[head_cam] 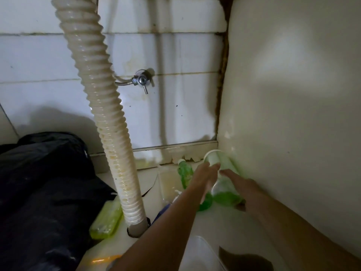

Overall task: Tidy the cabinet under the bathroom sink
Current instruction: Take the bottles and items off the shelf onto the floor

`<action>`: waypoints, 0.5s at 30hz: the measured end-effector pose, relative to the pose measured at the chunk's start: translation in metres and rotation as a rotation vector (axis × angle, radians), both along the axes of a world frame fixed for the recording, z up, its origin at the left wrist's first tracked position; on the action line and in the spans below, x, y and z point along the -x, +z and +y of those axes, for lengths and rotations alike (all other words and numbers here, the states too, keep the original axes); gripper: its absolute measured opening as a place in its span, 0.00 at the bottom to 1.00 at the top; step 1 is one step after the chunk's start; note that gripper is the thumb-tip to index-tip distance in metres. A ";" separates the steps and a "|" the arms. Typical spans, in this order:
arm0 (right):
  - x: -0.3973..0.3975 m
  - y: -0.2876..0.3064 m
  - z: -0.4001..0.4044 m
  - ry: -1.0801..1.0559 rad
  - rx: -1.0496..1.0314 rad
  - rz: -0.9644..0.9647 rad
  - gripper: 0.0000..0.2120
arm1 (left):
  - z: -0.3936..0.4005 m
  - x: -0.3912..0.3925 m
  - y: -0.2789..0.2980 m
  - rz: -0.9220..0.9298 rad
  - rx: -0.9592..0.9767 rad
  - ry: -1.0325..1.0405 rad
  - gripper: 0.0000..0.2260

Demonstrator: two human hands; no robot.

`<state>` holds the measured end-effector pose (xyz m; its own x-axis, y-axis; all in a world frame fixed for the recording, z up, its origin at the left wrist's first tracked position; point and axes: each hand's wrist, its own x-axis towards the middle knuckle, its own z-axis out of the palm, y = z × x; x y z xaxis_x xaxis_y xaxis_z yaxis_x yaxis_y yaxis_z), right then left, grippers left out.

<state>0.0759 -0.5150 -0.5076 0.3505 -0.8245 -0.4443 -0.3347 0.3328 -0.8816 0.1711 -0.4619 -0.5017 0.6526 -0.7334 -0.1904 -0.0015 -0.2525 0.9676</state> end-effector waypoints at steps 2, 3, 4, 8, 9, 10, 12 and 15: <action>0.010 0.004 0.013 -0.016 -0.061 -0.117 0.35 | 0.011 0.007 0.008 -0.049 0.040 0.017 0.17; 0.017 0.007 0.019 -0.005 -0.057 -0.168 0.32 | 0.016 0.009 0.012 -0.064 0.062 0.022 0.17; 0.026 0.012 0.028 -0.001 -0.034 -0.215 0.28 | 0.022 0.013 0.017 -0.069 0.070 0.023 0.17; 0.061 0.032 0.059 0.048 -0.041 -0.415 0.22 | 0.057 0.035 0.042 0.016 0.073 -0.013 0.15; 0.068 0.036 0.069 0.077 -0.037 -0.457 0.25 | 0.067 0.038 0.047 0.019 0.084 -0.013 0.16; 0.075 0.041 0.080 0.100 -0.026 -0.500 0.28 | 0.079 0.042 0.054 0.014 0.097 -0.013 0.16; 0.088 0.045 0.098 0.132 -0.020 -0.575 0.35 | 0.102 0.052 0.066 0.027 0.125 -0.027 0.17; 0.107 0.055 0.128 0.276 -0.023 -0.605 0.37 | 0.143 0.066 0.089 0.048 0.172 -0.016 0.21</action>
